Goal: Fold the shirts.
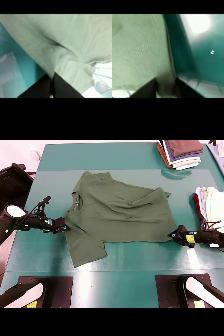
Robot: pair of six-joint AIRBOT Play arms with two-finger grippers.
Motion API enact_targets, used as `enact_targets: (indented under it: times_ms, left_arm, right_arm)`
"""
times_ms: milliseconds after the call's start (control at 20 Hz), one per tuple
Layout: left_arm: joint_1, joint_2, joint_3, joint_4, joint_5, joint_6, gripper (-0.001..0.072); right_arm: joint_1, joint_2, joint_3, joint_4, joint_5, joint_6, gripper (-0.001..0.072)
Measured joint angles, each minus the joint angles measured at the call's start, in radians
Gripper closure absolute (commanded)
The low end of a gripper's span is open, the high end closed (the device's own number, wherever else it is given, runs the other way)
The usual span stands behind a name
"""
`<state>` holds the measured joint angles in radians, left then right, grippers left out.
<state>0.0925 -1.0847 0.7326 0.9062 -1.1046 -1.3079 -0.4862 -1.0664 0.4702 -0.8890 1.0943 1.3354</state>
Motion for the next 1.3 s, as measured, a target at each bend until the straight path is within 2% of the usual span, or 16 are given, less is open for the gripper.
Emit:
enact_targets:
  times_ms: [50,200,350,600,850,1000,1150,1300]
  left_arm:
    - [0.0,0.003,0.001,0.0,-0.003,0.0,0.0687]
    - [0.0,0.046,0.023,0.001,-0.009,-0.003,0.0687]
    - [0.0,0.137,0.128,0.003,-0.014,-0.028,0.0687]
    - [0.002,0.285,0.527,0.005,-0.018,-0.067,0.0686]
    - [0.002,0.332,0.978,0.009,-0.011,-0.093,0.0687]
    - [0.002,0.339,1.159,0.026,0.024,-0.112,0.0687]
    - [0.002,0.331,1.243,0.081,0.05,-0.127,0.0686]
    - [0.002,0.266,1.257,0.171,-0.012,-0.154,0.0686]
  right_arm:
    - [0.022,-0.013,0.0,0.002,-0.004,-0.003,0.0694]
    - [0.09,-0.013,0.041,-0.02,-0.007,-0.015,0.0694]
    - [0.145,0.062,0.166,-0.01,0.024,-0.031,0.0695]
    - [0.188,0.246,0.569,-0.004,0.052,-0.04,0.0695]
    - [0.198,0.345,0.995,-0.071,0.05,-0.027,0.0695]
    - [0.199,0.345,1.191,-0.143,0.091,0.013,0.0695]
    - [0.199,0.296,1.352,-0.177,0.154,0.044,0.0696]
    - [0.201,0.201,1.455,-0.198,0.238,0.069,0.0696]
